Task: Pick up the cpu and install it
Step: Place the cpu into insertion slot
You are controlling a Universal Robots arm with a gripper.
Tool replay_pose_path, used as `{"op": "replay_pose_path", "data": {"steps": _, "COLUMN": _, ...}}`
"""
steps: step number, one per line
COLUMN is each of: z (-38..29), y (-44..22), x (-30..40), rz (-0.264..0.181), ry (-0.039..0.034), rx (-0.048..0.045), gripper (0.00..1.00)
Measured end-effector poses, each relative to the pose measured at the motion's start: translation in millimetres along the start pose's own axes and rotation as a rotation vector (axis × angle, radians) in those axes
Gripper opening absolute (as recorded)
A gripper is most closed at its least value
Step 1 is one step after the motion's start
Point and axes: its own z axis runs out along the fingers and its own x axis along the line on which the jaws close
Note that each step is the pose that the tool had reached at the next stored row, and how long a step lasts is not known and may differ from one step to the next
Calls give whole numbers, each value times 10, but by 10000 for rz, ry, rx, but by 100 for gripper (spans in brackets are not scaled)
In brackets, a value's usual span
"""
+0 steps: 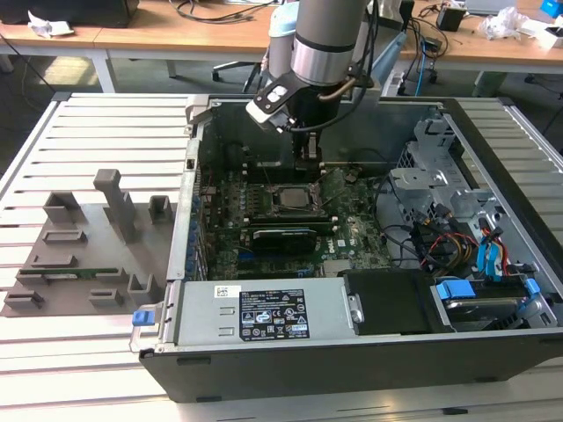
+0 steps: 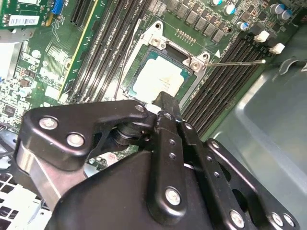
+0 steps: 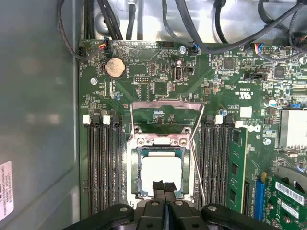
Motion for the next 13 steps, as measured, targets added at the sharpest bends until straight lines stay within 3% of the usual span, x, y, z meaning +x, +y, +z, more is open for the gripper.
{"op": "replay_pose_path", "data": {"steps": 13, "z": -195, "y": -12, "x": -6, "rz": 2, "ry": -20, "rx": 0, "gripper": 11}}
